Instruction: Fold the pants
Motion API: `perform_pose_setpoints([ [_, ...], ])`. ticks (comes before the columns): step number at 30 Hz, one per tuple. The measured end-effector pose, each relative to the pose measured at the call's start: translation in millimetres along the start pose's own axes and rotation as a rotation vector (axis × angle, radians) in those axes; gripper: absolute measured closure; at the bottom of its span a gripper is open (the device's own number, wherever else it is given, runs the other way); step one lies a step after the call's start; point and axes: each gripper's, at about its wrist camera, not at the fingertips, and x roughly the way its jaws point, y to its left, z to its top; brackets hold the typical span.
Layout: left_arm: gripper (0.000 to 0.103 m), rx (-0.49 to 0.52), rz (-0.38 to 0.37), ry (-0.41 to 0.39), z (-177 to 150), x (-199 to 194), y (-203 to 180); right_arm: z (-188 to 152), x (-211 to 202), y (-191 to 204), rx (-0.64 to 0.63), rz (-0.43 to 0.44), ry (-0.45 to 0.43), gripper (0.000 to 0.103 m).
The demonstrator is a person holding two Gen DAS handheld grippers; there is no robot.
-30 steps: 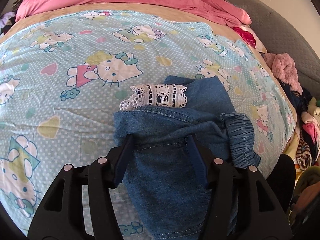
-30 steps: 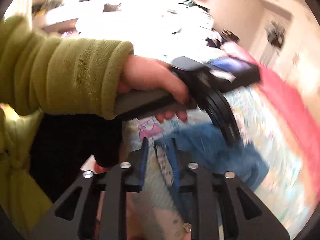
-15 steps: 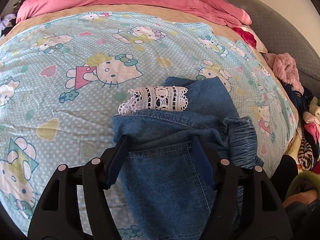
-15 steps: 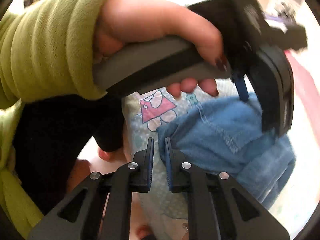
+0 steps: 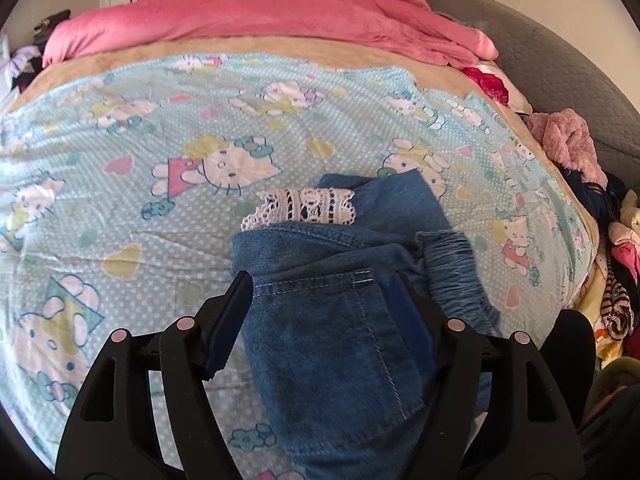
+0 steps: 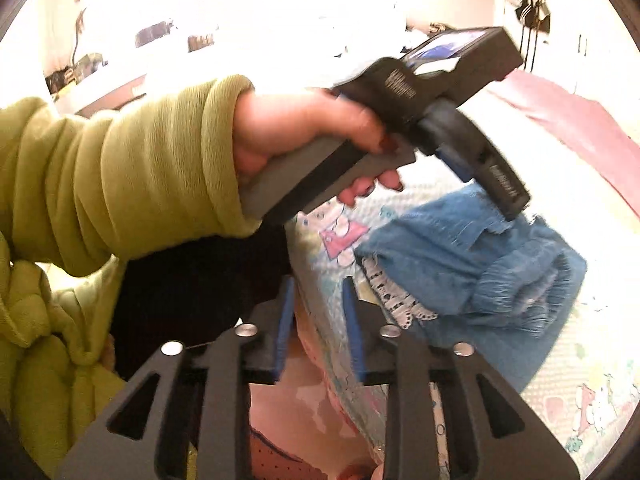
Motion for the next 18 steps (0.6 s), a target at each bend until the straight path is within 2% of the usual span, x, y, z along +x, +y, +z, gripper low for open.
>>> perform_pose_setpoints([
  [1, 0.038, 0.005, 0.009, -0.009, -0.1, -4.6, -1.7, -1.6, -5.7, 0.7, 0.002, -0.007, -0.016, 0.07],
  [4, 0.034, 0.023, 0.029, -0.037, -0.6, -17.3, -6.3, -0.1, -17.6, 3.0, 0.012, -0.022, -0.048, 0.066],
  [8, 0.028, 0.04, 0.05, -0.08, -1.9, -37.5, -13.1, -1.8, -40.7, -1.1, 0.041, -0.046, -0.095, 0.051],
  [15, 0.014, 0.064, 0.076, -0.141, -6.0, -67.9, -27.9, -4.8, -71.3, -10.3, 0.085, -0.114, -0.166, 0.05],
  [17, 0.014, 0.073, 0.086, -0.154, -8.2, -75.0, -32.2, -5.4, -81.6, -15.2, 0.107, -0.145, -0.19, 0.029],
  [18, 0.012, 0.077, 0.089, -0.16, -8.7, -77.3, -33.8, -6.4, -85.4, -16.5, 0.114, -0.153, -0.2, 0.027],
])
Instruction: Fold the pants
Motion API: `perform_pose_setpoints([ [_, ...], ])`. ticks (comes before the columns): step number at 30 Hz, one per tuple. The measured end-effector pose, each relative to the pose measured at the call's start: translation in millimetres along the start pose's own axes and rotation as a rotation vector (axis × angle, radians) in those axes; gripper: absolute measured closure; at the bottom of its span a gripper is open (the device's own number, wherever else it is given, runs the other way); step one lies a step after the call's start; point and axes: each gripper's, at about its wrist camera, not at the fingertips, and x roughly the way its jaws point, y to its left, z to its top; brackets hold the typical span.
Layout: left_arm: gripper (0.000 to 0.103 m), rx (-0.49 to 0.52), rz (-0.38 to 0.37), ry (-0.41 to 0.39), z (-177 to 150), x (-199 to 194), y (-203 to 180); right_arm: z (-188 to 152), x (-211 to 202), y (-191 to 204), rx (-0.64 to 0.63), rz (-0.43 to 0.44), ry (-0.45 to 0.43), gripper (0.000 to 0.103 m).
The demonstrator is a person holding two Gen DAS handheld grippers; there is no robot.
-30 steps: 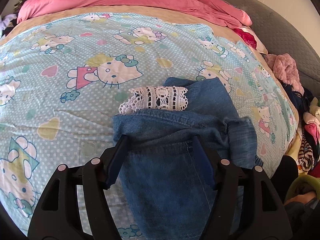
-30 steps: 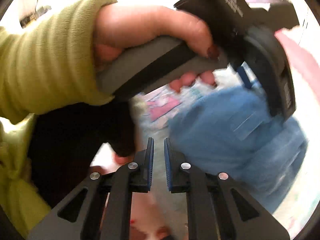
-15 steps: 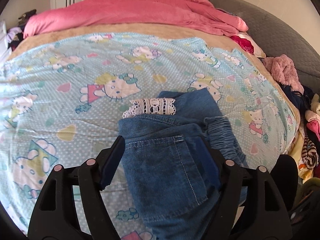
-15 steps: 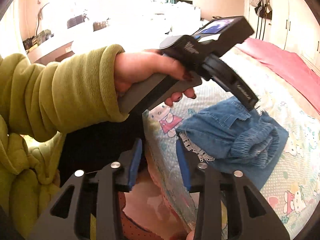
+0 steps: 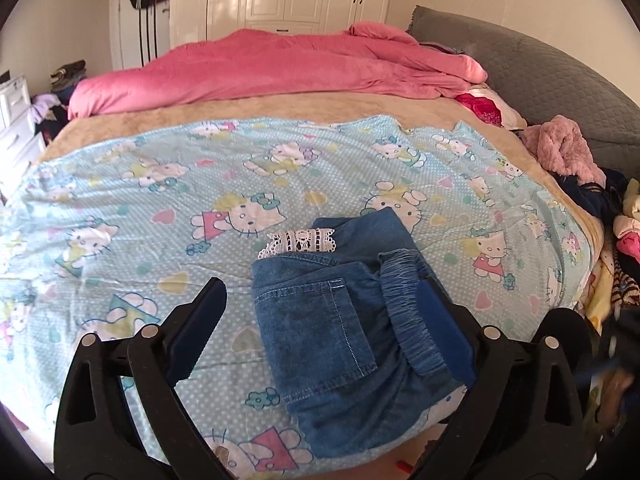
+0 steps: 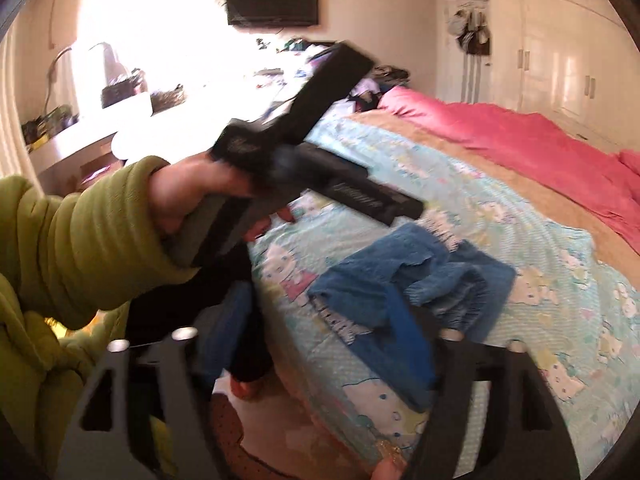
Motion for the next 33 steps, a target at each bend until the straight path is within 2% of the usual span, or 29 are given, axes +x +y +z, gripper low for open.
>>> perform_pose_setpoints([
  [10, 0.01, -0.005, 0.053, -0.039, -10.9, -20.9, -0.2, 4.7, -16.1, -33.6, 0.115, -0.107, -0.068, 0.024],
  [18, 0.01, -0.033, 0.077, -0.014, -22.7, -10.6, 10.5, 7.0, -4.5, -81.6, 0.264, -0.228, -0.034, 0.024],
  [25, 0.01, -0.073, 0.08, 0.025, -33.2, 14.1, 19.7, -12.3, 33.4, -130.1, 0.422, -0.308, 0.091, 0.024],
  [28, 0.01, -0.103, 0.071, 0.058, -39.4, 31.7, 23.9, -23.4, 54.0, -146.9, 0.477, -0.307, 0.146, 0.025],
  [33, 0.01, -0.181, 0.021, 0.123, -46.4, 65.8, 35.5, -43.5, 88.1, -173.6, 0.582, -0.283, 0.227, 0.039],
])
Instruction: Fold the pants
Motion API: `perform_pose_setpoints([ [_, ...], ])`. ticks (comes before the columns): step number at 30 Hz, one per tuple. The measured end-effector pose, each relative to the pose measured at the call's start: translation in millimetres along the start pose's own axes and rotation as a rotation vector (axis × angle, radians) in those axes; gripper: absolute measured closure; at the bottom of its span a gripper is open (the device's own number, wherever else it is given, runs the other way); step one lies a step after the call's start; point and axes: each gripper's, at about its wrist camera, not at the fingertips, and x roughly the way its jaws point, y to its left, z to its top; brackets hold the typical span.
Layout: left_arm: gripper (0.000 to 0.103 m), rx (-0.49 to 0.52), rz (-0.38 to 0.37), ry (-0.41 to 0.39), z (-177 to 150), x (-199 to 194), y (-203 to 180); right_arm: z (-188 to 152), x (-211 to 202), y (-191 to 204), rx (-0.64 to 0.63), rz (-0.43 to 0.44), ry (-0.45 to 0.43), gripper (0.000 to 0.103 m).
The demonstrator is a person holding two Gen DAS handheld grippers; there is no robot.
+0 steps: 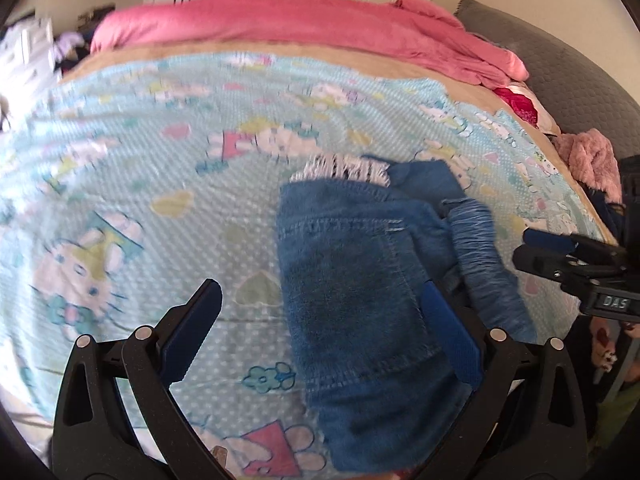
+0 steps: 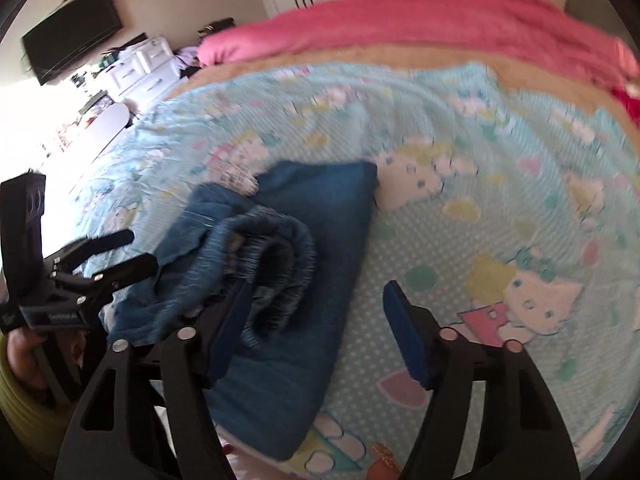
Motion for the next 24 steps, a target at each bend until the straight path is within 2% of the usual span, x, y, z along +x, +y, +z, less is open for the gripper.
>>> perform_pose_setpoints([
  [2, 0.01, -0.033, -0.026, 0.023, -0.2, 12.4, 4.2, 0.5, 11.7, -5.8, 0.028, 0.017, 0.027, 0.047],
  [5, 0.012, -0.054, -0.068, 0.045, -1.3, 23.6, 3.9, -2.4, 27.9, -11.9, 0.063, 0.073, 0.061, 0.052],
  [7, 0.03, -0.059, -0.094, 0.047, -2.3, 28.4, -0.2, -1.6, 31.7, -11.4, 0.06, 0.094, 0.053, 0.052],
  [8, 0.036, -0.064, -0.105, 0.043, -2.5, 29.8, -2.1, -1.6, 34.5, -9.7, 0.051, 0.11, 0.048, 0.06],
  [9, 0.047, -0.066, -0.118, 0.04, -2.8, 31.2, -5.2, -1.4, 36.6, -7.4, 0.04, 0.123, 0.05, 0.066],
  [10, 0.053, -0.061, -0.118, 0.039, -2.7, 31.8, -8.4, -1.2, 37.4, -3.6, 0.02, 0.136, 0.047, 0.081],
  [11, 0.058, -0.049, -0.11, 0.036, -1.8, 31.3, -11.2, -0.3, 36.3, 0.3, -0.006, 0.132, 0.037, 0.085],
  [12, 0.069, -0.036, -0.106, 0.025, 0.0, 28.2, -13.9, 0.9, 34.4, 3.7, -0.027, 0.118, 0.027, 0.087],
  [13, 0.075, -0.028, -0.102, 0.012, 2.2, 24.3, -15.1, 2.7, 27.6, 9.0, -0.045, 0.112, 0.0, 0.089],
  [18, 0.078, -0.023, -0.125, -0.031, 21.9, 12.9, -15.2, 26.1, 11.4, 20.9, -0.09, 0.141, -0.082, 0.093],
  [24, 0.078, -0.003, -0.09, -0.081, 58.1, 11.8, -14.3, 71.1, 16.7, 25.3, -0.116, 0.119, -0.152, 0.093],
])
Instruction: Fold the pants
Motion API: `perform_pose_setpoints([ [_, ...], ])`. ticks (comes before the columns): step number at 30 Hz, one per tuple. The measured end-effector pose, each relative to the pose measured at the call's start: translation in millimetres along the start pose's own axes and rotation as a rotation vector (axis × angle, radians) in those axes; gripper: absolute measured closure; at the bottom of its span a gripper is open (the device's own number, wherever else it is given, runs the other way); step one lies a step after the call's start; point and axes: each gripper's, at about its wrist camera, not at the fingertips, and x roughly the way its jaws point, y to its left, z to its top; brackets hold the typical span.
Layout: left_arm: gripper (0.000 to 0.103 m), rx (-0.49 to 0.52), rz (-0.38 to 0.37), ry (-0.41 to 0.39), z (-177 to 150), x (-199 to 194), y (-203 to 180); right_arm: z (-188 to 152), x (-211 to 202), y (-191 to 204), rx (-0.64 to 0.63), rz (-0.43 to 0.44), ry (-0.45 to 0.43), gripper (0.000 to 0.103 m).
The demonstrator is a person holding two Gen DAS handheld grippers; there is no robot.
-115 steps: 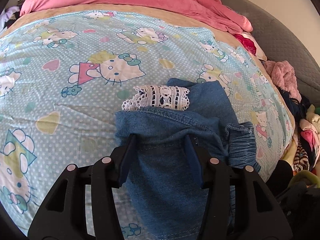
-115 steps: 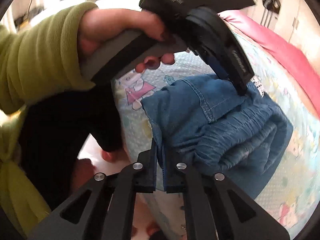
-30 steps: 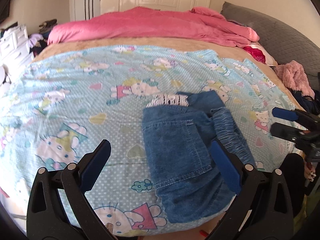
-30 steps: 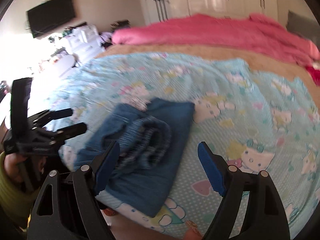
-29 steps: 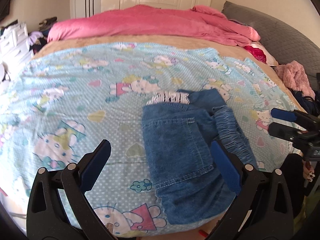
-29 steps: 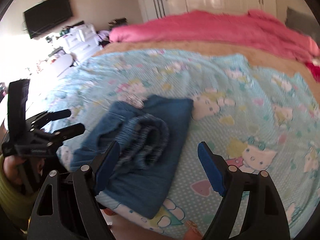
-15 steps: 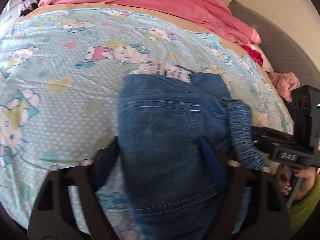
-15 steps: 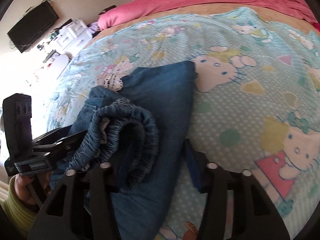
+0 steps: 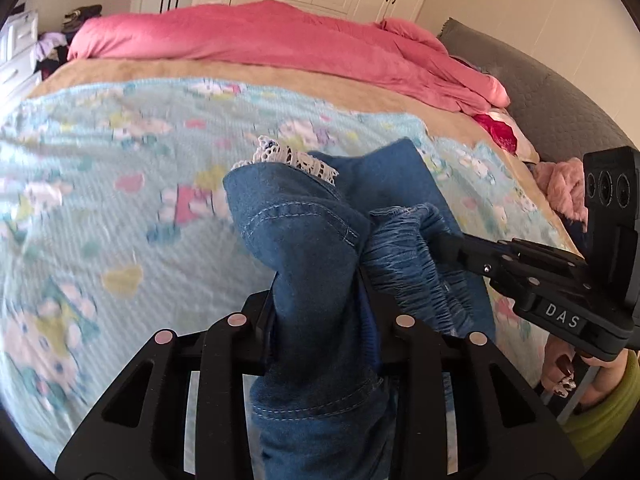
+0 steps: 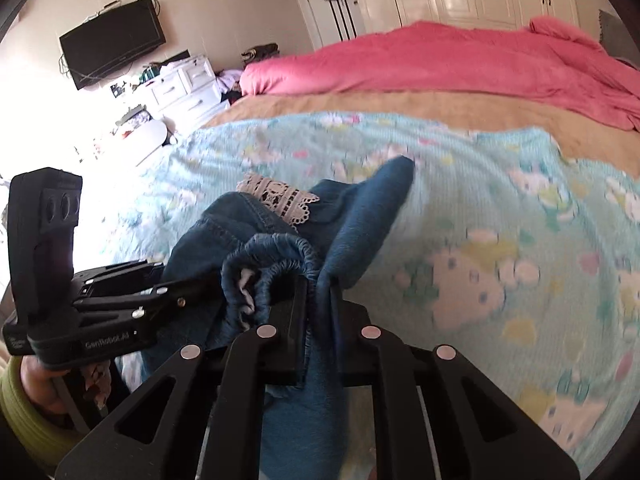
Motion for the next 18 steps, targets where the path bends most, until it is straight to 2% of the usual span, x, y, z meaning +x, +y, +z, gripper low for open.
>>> perform_pose_setpoints([
  [4, 0.078, 0.005, 0.019, -0.011, 17.2, 11.0, 5.6, 17.3, 13.9, -7.9, -0.005, -0.019, -0.01, 0.093],
  [8, 0.078, 0.006, 0.053, 0.019, 19.7, 31.0, 11.5, 21.2, 30.8, -18.0, 0.005, -0.057, 0.011, 0.094],
  [16, 0.061, 0.002, 0.084, 0.04, 5.9, 39.3, 20.3, 3.4, 40.5, -26.5, -0.002, -0.15, 0.084, 0.092],
  [18, 0.057, -0.005, 0.089, 0.046, 3.8, 40.8, 23.5, -1.6, 45.3, -30.8, 0.011, -0.167, 0.109, 0.082],
])
